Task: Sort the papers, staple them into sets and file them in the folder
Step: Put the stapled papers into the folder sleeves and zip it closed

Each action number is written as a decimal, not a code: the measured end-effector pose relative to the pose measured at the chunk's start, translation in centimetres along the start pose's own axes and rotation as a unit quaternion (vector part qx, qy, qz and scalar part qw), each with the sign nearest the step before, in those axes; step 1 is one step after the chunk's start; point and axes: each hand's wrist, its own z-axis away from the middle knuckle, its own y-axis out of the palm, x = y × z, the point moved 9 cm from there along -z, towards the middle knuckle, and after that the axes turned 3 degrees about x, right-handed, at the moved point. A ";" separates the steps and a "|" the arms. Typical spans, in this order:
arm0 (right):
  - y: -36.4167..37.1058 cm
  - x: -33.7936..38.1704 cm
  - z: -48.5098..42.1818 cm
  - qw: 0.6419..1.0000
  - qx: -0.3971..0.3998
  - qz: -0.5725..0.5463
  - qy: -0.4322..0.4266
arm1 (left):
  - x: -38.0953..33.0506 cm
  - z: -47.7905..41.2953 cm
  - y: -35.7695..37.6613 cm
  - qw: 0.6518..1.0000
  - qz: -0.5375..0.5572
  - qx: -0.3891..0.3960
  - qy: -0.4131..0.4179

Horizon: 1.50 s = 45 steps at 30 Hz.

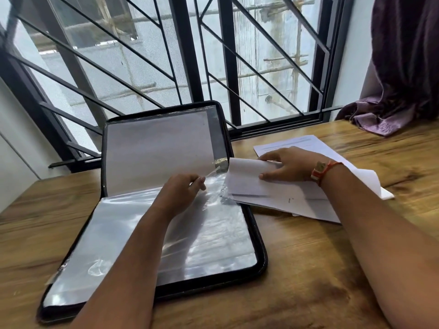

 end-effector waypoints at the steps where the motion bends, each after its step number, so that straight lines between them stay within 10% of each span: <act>1: 0.1 0.4 0.1 1.000 0.006 0.005 -0.004 | 0.0 0.0 0.0 1.000 0.005 -0.001 0.000; 23: 4.9 8.0 3.0 0.967 0.190 0.116 -0.121 | -0.3 0.2 0.9 0.999 0.015 0.038 -0.005; 32: 3.7 9.1 1.7 0.972 0.028 0.157 -0.170 | -1.4 0.5 3.1 0.987 -0.069 0.142 -0.010; 45: 3.4 6.7 -1.4 0.968 -0.098 0.232 -0.013 | -3.4 0.5 2.3 0.989 -0.101 0.064 0.085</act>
